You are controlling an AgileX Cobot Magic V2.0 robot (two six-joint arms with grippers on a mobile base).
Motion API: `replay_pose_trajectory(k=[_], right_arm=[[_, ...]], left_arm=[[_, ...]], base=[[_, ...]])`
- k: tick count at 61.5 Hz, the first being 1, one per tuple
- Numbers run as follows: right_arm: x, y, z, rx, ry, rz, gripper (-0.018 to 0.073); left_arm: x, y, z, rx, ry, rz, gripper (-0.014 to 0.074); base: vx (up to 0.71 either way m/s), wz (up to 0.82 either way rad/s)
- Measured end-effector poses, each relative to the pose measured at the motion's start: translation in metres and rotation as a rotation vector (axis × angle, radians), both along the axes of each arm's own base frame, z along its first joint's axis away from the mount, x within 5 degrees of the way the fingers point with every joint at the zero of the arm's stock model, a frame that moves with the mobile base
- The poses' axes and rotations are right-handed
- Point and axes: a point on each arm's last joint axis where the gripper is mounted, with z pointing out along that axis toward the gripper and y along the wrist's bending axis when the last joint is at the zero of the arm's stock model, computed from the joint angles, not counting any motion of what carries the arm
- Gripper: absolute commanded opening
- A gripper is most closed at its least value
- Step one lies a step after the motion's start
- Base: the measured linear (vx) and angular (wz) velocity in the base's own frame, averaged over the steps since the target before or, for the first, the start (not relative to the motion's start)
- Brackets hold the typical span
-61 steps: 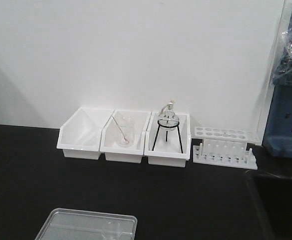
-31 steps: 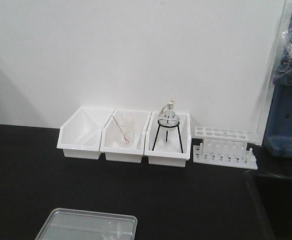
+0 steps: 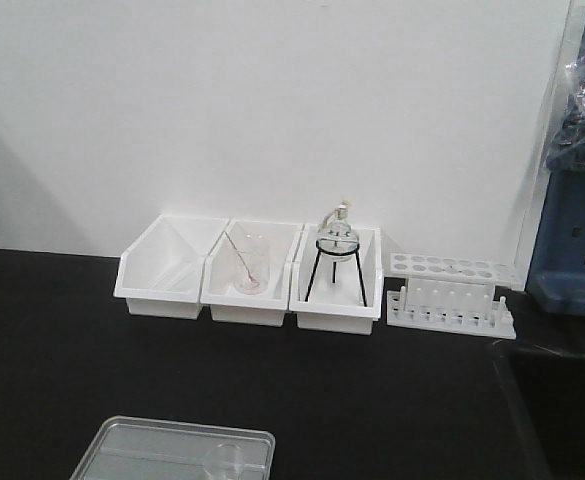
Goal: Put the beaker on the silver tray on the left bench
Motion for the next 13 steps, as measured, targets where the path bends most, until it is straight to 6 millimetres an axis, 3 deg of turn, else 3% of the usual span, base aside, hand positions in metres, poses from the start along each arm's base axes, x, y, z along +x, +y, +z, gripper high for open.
replay_pose_trajectory(k=[13], right_arm=[[0.0,0.0,0.0,-0.001,0.0,0.0,-0.0014]], left_arm=[[0.0,0.0,0.0,0.0,0.0,0.0,0.0001]], base=[[0.0,0.0]])
